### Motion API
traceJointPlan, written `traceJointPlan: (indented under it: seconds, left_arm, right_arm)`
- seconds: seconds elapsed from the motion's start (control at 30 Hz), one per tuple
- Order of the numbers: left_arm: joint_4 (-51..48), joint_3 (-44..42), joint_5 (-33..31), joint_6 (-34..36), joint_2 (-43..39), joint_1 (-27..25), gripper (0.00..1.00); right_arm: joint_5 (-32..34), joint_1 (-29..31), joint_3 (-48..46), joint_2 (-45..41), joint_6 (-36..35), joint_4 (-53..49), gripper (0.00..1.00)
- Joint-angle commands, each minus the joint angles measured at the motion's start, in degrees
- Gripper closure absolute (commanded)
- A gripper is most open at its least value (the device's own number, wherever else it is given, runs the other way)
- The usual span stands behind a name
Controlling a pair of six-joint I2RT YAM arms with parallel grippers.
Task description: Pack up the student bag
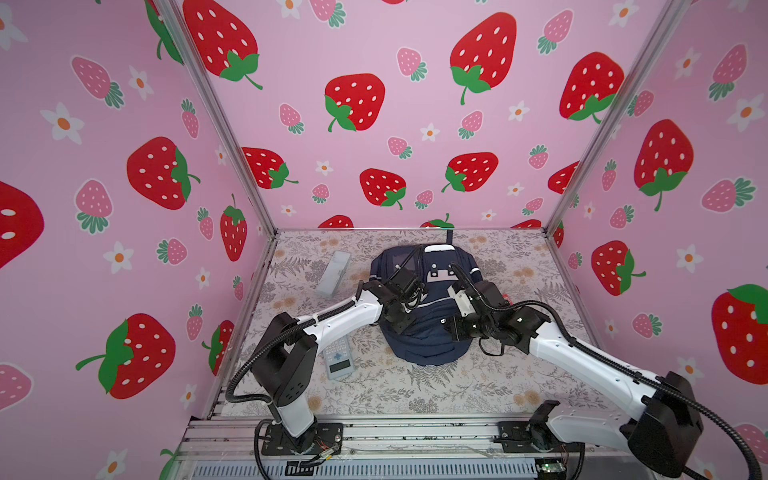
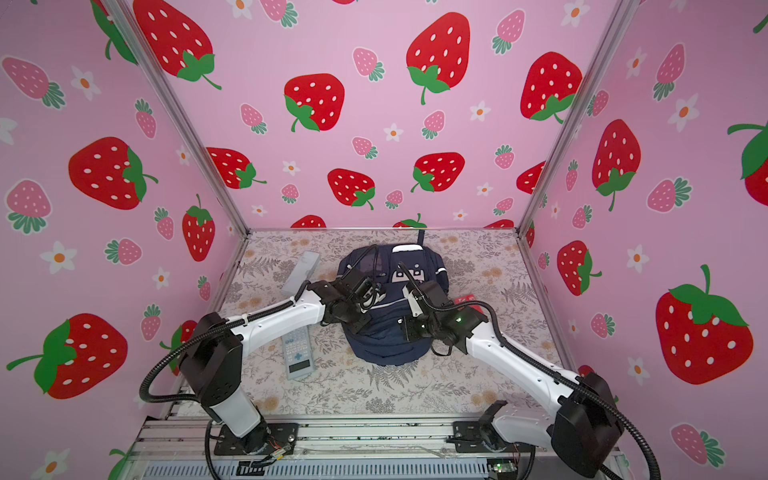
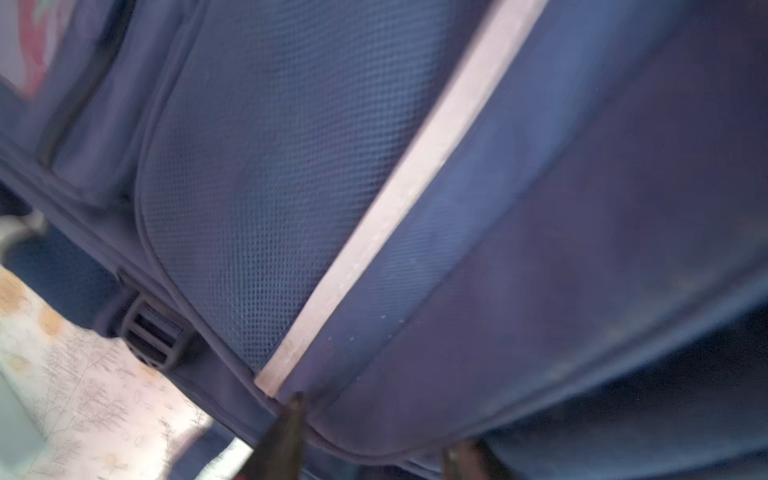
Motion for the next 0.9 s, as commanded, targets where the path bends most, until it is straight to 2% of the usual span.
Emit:
traceJointPlan:
  seconds: [0.0, 0.07, 0.23, 0.37, 0.43, 0.57, 0.7, 0.87]
  left_arm:
    - [5.5, 2.9, -4.5, 2.7, -1.2, 0.3, 0.76]
    - [6.0, 3.3, -2.8, 2.6, -2.2, 0.3, 1.00]
    - [4.1, 5.9, 4.1, -3.8, -5.0, 0.2, 1.00]
    - [5.7, 6.1, 10.3, -13.0, -6.5, 0.2, 1.00]
    - [6.7, 7.1, 15.6, -17.7, -6.7, 0.8, 1.00]
    - [14.8, 6.1, 29.2, -27.9, -7.4, 3.4, 1.00]
    - [23.8, 3.6, 37.8, -37.3, -8.5, 5.7, 1.00]
    - [27.9, 3.1, 42.9, -41.6, -9.7, 6.3, 1.00]
  right_arm:
    - [0.0, -0.7, 0.1, -1.4, -0.9, -0.3, 1.00]
    - [0.4, -0.8, 0.6, -1.2, -1.3, -1.1, 1.00]
    - [2.2, 0.6, 3.8, 1.5, -2.1, -2.3, 1.00]
    - [4.2, 6.0, 9.2, 5.9, -2.2, -3.1, 1.00]
    - [4.8, 8.9, 11.7, 8.1, -1.6, -3.2, 1.00]
    - [5.5, 13.0, 14.0, 11.6, 0.2, -1.8, 1.00]
    - [4.9, 15.4, 13.1, 13.9, 2.2, 1.7, 1.00]
    - [8.0, 18.0, 11.4, 16.6, 4.4, 6.4, 1.00]
